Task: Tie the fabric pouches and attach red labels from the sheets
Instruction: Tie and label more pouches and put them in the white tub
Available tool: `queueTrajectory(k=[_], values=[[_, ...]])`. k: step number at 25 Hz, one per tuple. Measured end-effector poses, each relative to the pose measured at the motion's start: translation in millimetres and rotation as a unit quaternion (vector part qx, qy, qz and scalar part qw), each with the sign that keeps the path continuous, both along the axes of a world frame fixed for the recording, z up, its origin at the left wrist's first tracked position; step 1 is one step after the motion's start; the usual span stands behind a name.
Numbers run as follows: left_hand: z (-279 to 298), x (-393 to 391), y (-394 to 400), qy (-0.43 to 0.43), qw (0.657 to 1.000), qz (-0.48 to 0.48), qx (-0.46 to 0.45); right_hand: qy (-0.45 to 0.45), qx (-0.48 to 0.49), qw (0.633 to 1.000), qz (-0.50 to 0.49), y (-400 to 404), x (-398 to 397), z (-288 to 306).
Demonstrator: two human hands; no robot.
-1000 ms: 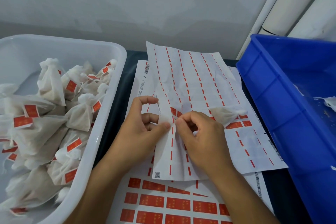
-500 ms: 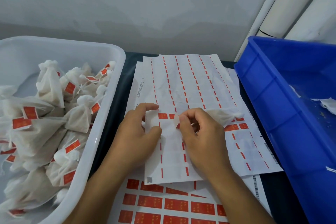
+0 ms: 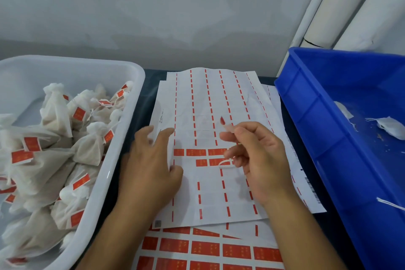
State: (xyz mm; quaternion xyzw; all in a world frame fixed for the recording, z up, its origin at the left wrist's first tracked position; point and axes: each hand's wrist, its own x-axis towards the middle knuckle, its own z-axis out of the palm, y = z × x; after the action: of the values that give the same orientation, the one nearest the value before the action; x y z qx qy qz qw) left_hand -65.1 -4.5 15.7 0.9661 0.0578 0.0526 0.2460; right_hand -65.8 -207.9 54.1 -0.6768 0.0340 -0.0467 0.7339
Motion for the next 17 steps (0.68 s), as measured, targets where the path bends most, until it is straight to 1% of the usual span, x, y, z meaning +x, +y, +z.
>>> queueTrajectory(k=[1,3,6,8,10,13,15,17], values=[[2.1,0.0,-7.0,-0.032,0.999,-0.012,0.018,-0.002,0.033,0.999,-0.006,-3.7,1.0,1.3],[8.3,2.4,-28.7,-0.068,0.996,-0.056,0.01,-0.014,0.098,0.994,-0.038,-9.2,2.7,3.2],[11.5,18.0,-68.2,-0.079,0.988,-0.129,0.015,-0.059,0.189,0.971,-0.138,-16.6,4.4,5.1],[12.6,31.1,-94.5,-0.096,0.98,-0.173,0.022,-0.102,0.214,0.949,-0.209,-23.5,5.3,7.4],[11.0,41.5,-118.9,-0.103,0.971,-0.212,0.041,-0.132,0.207,0.932,-0.265,-31.9,6.8,10.3],[5.8,58.0,-146.3,-0.09,0.955,-0.267,0.091,-0.161,0.163,0.916,-0.33,-45.0,9.3,11.4],[3.6,68.8,-156.7,-0.08,0.941,-0.309,0.109,-0.169,0.137,0.911,-0.35,-49.3,9.7,10.8],[4.9,76.1,-160.9,-0.079,0.928,-0.349,0.102,-0.17,0.127,0.911,-0.354,-48.9,9.7,9.0]])
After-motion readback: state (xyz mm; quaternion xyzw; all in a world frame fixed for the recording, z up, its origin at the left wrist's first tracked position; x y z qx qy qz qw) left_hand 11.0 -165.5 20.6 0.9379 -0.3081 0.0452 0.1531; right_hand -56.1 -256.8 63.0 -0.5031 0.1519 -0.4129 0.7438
